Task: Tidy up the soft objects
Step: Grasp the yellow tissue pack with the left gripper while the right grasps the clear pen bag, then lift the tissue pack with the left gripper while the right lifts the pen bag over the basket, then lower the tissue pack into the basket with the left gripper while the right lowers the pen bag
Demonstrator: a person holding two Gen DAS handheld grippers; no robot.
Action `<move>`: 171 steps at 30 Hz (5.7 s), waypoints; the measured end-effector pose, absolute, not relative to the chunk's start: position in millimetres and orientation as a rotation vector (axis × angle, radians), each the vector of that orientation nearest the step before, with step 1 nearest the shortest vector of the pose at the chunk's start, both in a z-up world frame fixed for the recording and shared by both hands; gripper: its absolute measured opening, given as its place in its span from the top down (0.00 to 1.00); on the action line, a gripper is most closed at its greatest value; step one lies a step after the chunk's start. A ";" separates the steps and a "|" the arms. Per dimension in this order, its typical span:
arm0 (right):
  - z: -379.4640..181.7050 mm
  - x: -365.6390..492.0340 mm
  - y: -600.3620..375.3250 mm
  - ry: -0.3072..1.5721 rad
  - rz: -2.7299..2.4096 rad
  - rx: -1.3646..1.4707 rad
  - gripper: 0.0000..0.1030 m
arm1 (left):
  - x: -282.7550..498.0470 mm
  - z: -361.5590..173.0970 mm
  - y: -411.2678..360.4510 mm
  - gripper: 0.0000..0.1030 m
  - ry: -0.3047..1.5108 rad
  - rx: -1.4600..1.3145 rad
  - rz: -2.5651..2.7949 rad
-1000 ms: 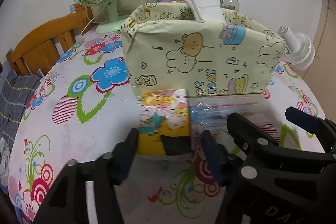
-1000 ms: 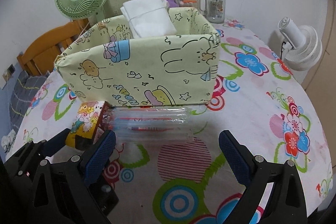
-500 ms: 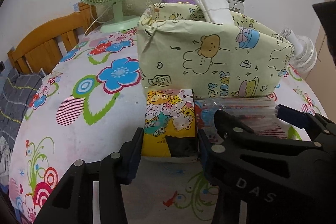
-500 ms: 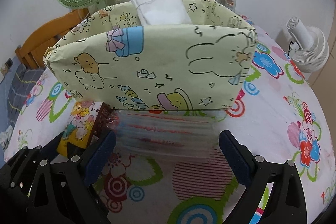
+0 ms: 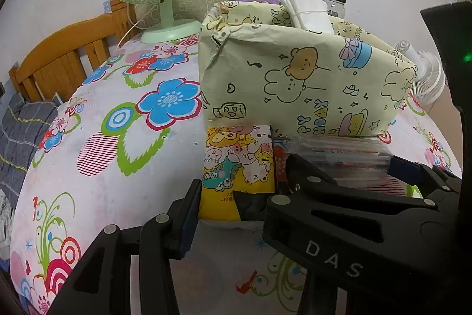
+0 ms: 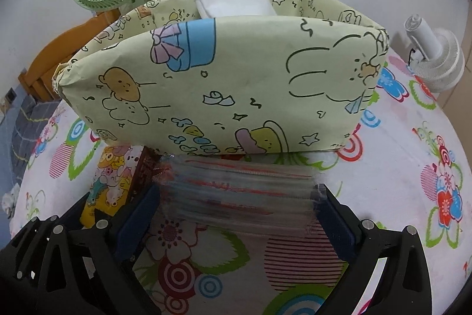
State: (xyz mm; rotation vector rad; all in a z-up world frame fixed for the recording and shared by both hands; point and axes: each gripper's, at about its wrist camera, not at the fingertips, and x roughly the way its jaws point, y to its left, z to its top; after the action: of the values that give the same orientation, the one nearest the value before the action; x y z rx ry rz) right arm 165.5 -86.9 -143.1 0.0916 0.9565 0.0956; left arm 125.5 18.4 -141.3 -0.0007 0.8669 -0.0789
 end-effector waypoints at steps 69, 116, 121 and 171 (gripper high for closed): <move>-34.2 49.2 -139.6 0.698 0.063 0.111 0.13 | 24.5 -47.4 -26.3 0.52 0.629 0.024 -0.134; 38.2 119.5 -136.6 0.606 0.077 0.090 0.13 | 92.2 16.4 -26.0 0.52 0.542 0.024 -0.145; 36.6 139.7 -135.6 0.614 0.070 0.087 0.13 | 113.3 13.9 -25.0 0.52 0.549 0.012 -0.152; -45.4 266.5 -104.9 0.812 0.164 0.081 0.08 | 225.9 -58.6 -3.0 0.12 0.728 0.006 -0.092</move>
State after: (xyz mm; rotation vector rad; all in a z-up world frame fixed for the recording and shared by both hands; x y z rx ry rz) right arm 266.5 -104.9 -45.4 0.0808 0.8123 0.1645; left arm 225.9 -3.0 -58.6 0.0056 0.7277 -0.0916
